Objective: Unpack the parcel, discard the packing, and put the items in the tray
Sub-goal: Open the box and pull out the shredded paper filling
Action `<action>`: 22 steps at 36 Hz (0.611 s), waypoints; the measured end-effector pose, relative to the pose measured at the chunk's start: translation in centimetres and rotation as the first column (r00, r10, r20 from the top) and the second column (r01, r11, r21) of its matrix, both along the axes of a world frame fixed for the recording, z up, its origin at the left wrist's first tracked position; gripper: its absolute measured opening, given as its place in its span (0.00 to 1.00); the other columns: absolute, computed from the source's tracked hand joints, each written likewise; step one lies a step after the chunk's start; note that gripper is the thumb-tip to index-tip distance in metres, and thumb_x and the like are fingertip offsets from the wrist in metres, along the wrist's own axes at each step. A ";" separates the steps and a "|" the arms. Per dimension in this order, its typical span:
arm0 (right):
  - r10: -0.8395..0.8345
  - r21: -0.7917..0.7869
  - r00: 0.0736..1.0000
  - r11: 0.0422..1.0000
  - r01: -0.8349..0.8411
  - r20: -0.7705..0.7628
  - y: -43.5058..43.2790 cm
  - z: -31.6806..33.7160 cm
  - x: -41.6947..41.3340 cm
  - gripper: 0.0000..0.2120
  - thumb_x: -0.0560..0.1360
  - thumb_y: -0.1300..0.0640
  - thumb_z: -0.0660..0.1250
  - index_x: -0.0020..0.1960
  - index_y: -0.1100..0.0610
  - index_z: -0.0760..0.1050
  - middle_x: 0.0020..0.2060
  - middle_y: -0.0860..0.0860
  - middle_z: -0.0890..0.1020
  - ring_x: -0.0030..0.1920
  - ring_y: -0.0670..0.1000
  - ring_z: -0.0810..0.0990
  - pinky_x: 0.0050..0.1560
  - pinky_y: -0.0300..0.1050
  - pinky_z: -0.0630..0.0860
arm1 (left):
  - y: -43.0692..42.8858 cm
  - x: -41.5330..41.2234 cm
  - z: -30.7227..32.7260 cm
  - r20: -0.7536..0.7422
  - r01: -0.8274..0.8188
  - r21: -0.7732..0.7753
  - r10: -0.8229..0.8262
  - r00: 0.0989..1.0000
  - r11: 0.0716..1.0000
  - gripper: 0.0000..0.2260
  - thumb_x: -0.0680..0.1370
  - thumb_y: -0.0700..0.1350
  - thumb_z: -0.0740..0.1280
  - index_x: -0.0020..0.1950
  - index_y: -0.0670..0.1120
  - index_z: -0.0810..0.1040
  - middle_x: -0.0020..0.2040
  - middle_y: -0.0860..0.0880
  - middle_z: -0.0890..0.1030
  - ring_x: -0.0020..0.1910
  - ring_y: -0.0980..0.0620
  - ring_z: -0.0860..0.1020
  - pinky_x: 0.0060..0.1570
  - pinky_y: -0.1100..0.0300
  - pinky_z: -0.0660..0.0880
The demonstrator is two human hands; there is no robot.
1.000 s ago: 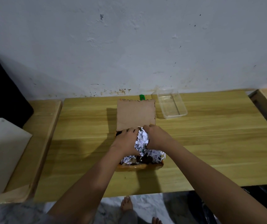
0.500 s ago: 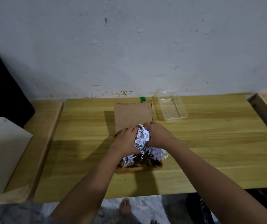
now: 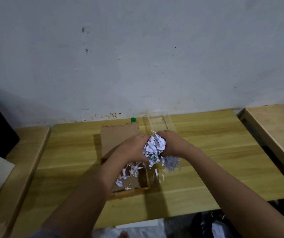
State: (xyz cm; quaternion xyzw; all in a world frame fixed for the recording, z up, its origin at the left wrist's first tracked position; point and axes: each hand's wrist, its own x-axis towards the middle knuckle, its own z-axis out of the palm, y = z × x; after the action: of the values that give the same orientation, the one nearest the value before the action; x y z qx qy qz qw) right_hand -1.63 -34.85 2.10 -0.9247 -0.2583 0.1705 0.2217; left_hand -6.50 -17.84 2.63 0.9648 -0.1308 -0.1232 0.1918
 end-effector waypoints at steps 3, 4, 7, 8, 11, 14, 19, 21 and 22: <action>-0.012 0.007 1.000 1.000 0.012 -0.015 -3.7 -0.1 0.3 0.24 0.61 0.55 0.76 0.54 0.57 0.73 0.48 0.58 0.78 0.50 0.57 0.75 0.43 0.42 0.66 | -3.3 1.0 -0.7 -0.012 0.048 0.002 -0.048 0.999 0.999 0.32 0.65 0.53 0.75 0.65 0.48 0.67 0.62 0.46 0.74 0.60 0.45 0.73 0.56 0.53 0.73; -0.025 0.010 0.999 1.000 0.025 -0.023 -5.3 -0.3 0.3 0.24 0.61 0.55 0.77 0.55 0.57 0.73 0.49 0.58 0.78 0.51 0.58 0.75 0.43 0.42 0.66 | -4.7 1.4 -1.1 -0.022 0.065 0.011 -0.065 0.998 0.998 0.31 0.66 0.53 0.75 0.65 0.48 0.67 0.62 0.46 0.74 0.60 0.45 0.73 0.55 0.53 0.73; -0.065 0.014 0.997 0.998 0.065 -0.053 -9.7 -1.5 0.3 0.26 0.61 0.56 0.77 0.56 0.58 0.74 0.50 0.59 0.79 0.52 0.57 0.75 0.45 0.43 0.68 | -8.7 2.5 -2.6 -0.053 0.116 -0.001 -0.116 0.992 0.993 0.31 0.66 0.53 0.74 0.64 0.47 0.68 0.60 0.46 0.74 0.58 0.45 0.74 0.54 0.51 0.74; -0.077 0.013 0.995 0.997 0.078 -0.064 -11.2 -2.2 0.4 0.27 0.60 0.56 0.78 0.56 0.58 0.74 0.50 0.59 0.79 0.52 0.57 0.75 0.45 0.43 0.67 | -10.1 2.9 -3.2 -0.065 0.135 -0.007 -0.135 0.989 0.991 0.30 0.66 0.53 0.74 0.64 0.47 0.68 0.59 0.46 0.74 0.58 0.45 0.74 0.54 0.51 0.74; -0.123 0.007 0.987 0.992 0.124 -0.106 -15.4 -4.4 0.5 0.27 0.58 0.56 0.79 0.54 0.57 0.74 0.48 0.58 0.79 0.50 0.57 0.75 0.42 0.42 0.64 | -14.1 3.7 -5.1 -0.112 0.183 -0.016 -0.184 0.977 0.983 0.31 0.66 0.53 0.75 0.64 0.47 0.68 0.60 0.45 0.74 0.58 0.44 0.74 0.54 0.52 0.72; -0.148 0.021 0.980 0.988 0.152 -0.134 -18.9 -6.5 0.5 0.25 0.58 0.57 0.79 0.53 0.58 0.75 0.47 0.57 0.79 0.48 0.54 0.75 0.41 0.41 0.63 | -17.4 4.2 -7.4 -0.154 0.206 -0.037 -0.209 0.966 0.978 0.32 0.65 0.54 0.75 0.65 0.47 0.67 0.60 0.46 0.74 0.58 0.46 0.73 0.55 0.54 0.72; -0.156 0.038 0.975 0.986 0.164 -0.157 -22.8 -9.2 1.1 0.26 0.59 0.58 0.79 0.54 0.61 0.76 0.40 0.50 0.76 0.49 0.55 0.75 0.41 0.40 0.63 | -21.1 5.4 -11.0 -0.193 0.221 -0.054 -0.228 0.954 0.974 0.33 0.64 0.54 0.74 0.65 0.47 0.67 0.60 0.45 0.74 0.59 0.44 0.73 0.55 0.50 0.73; -0.150 0.040 0.976 0.987 0.158 -0.160 -23.9 -10.2 1.7 0.27 0.58 0.56 0.80 0.54 0.58 0.76 0.45 0.55 0.79 0.48 0.54 0.75 0.41 0.39 0.63 | -22.0 6.0 -11.9 -0.191 0.217 -0.065 -0.225 0.955 0.974 0.33 0.65 0.55 0.74 0.66 0.47 0.67 0.61 0.46 0.73 0.59 0.44 0.73 0.56 0.50 0.73; -0.152 0.042 0.975 0.986 0.161 -0.159 -24.3 -10.6 2.1 0.26 0.58 0.55 0.80 0.54 0.57 0.76 0.47 0.56 0.79 0.48 0.53 0.75 0.41 0.39 0.63 | -22.4 6.4 -12.3 -0.188 0.212 -0.072 -0.222 0.957 0.975 0.33 0.65 0.55 0.73 0.67 0.48 0.66 0.61 0.46 0.74 0.59 0.45 0.73 0.56 0.50 0.72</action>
State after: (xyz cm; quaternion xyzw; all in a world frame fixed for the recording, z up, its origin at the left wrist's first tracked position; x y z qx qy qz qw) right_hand 0.46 -59.18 -8.54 -0.9197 -0.1711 0.2167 0.2790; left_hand -0.15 -40.20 -9.64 0.9228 -0.2196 -0.2339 0.2134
